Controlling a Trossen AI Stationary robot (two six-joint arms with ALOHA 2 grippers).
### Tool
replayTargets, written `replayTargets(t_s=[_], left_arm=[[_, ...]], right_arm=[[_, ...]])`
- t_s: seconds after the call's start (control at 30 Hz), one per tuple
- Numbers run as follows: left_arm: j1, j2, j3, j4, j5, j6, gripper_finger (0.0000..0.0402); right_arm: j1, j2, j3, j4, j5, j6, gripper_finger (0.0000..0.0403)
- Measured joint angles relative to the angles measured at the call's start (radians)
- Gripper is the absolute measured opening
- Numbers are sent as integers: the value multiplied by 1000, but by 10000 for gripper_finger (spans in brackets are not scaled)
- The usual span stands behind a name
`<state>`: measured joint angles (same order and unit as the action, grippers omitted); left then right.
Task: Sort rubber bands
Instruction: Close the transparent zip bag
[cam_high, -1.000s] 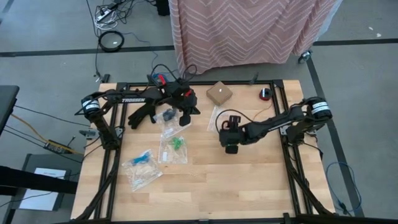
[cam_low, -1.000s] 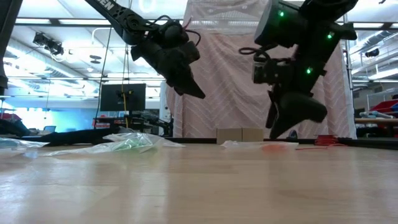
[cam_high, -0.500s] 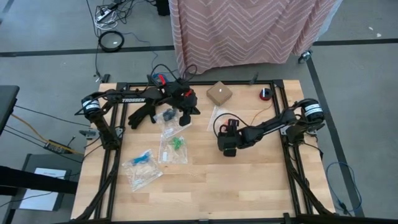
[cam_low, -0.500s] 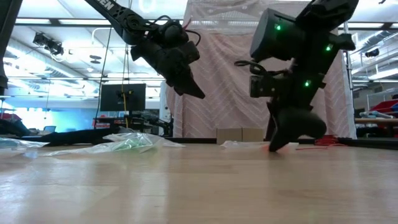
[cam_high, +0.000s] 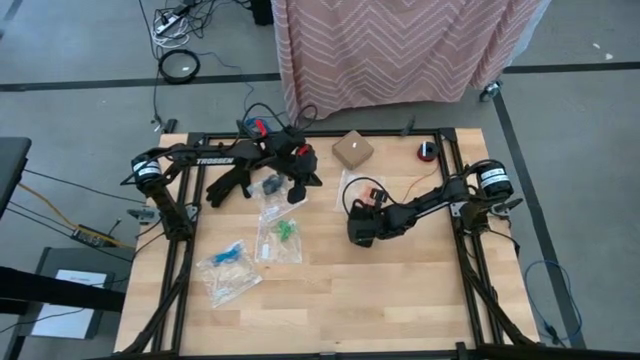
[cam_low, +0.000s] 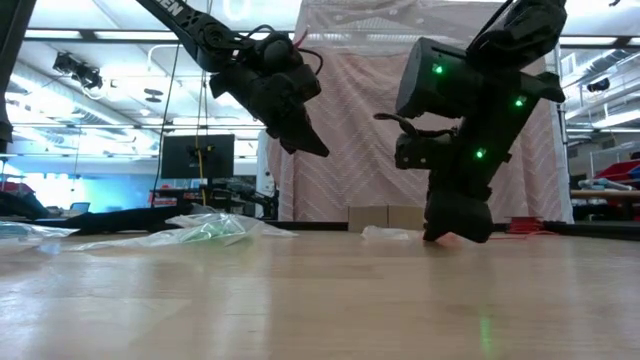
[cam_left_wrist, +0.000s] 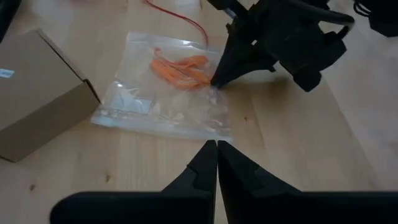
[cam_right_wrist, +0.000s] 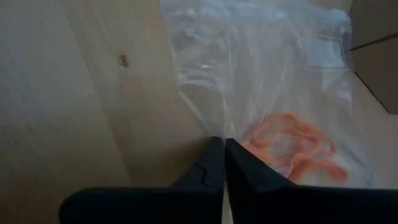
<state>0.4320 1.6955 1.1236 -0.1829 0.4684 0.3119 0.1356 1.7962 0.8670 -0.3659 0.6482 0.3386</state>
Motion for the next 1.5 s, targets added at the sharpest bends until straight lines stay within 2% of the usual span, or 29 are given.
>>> replayTargets(t_s=[0.17, 0.47, 0.77, 0.97, 1.07, 1.23, 1.33, 1.5], left_arm=[[2, 0, 0, -24, -3, 9, 22], [13, 0, 0, -28, 49, 106, 22], [131, 0, 0, -8, 479, 122, 21], [235, 0, -1, 6, 770, 110, 21], [266, -1, -30, 74, 916, 109, 21], [269, -1, -106, 172, 958, 102, 21], [270, 0, -150, 253, 963, 67, 21], [268, 0, -204, 455, 959, -62, 21]], right_arm=[[13, -39, 11, 49, -6, -8, 0], [66, -237, 33, 81, 49, -16, 0], [105, -401, 33, 81, 141, -8, 0], [125, -447, 34, 116, 207, -22, 0], [133, -450, 34, 182, 243, -78, 0], [135, -450, 34, 349, 282, -200, 0], [135, -450, 34, 518, 319, -348, 0], [135, -450, 34, 810, 321, -614, 0]])
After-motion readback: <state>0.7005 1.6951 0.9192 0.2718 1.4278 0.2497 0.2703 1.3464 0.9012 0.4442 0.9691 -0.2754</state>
